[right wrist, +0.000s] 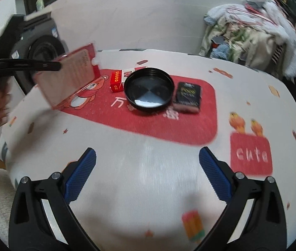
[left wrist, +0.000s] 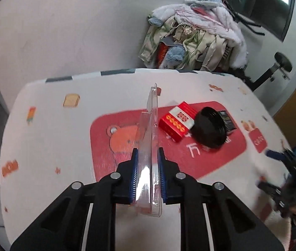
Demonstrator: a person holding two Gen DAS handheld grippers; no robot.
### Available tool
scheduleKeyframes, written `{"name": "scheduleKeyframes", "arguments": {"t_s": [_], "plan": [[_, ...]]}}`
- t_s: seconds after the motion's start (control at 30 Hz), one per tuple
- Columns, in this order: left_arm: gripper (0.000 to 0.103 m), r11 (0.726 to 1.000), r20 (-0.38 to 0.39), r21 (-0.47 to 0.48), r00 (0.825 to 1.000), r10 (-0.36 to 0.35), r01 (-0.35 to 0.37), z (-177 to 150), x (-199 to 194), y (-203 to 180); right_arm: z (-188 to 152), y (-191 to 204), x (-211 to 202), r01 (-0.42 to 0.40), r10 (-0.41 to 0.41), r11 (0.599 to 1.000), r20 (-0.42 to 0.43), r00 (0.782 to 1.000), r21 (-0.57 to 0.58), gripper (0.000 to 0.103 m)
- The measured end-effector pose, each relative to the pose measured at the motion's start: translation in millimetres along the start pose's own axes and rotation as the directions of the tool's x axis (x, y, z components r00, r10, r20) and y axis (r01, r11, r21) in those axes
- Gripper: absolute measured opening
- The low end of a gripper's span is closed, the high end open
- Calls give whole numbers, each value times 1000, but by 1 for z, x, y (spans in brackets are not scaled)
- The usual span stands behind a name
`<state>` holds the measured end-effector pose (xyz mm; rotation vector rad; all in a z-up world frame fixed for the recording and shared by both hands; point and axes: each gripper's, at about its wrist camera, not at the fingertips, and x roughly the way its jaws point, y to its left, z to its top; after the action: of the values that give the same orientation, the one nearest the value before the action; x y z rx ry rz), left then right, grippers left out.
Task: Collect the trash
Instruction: 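Grasp the black round lid with the right tool while the left tool holds the strip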
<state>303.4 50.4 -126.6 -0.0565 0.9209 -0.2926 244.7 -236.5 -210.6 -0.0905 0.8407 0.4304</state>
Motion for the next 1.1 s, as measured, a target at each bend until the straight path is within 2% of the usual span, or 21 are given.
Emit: {"name": "scheduleKeyframes", "arguments": {"t_s": [0.13, 0.37, 0.6, 0.7, 0.8, 0.97, 1.1], "plan": [[18, 999, 8, -31, 999, -40, 41, -19, -8, 6, 26, 7, 29, 10, -11, 1000, -34, 999, -27, 97], [18, 994, 38, -69, 996, -80, 82, -31, -12, 18, 73, 5, 85, -22, 33, 994, -106, 994, 107, 97], [18, 992, 57, -85, 994, -94, 98, -36, -16, 26, 97, -4, 130, 63, -20, 963, -164, 986, 262, 97], [18, 991, 66, -88, 993, -98, 103, -39, -17, 26, 100, -6, 139, 106, -52, 953, -191, 980, 284, 97], [18, 991, 71, -82, 992, -101, 107, -41, -19, 24, 103, 2, 142, 120, -74, 969, -210, 975, 216, 93], [18, 989, 67, -70, 990, -123, 128, -46, -23, 14, 94, 17, 109, 72, -58, 989, -111, 992, 128, 93], [18, 988, 67, -57, 988, -141, 145, -51, -30, 3, 79, 22, 76, 44, -37, 994, -65, 997, 99, 93]]}}
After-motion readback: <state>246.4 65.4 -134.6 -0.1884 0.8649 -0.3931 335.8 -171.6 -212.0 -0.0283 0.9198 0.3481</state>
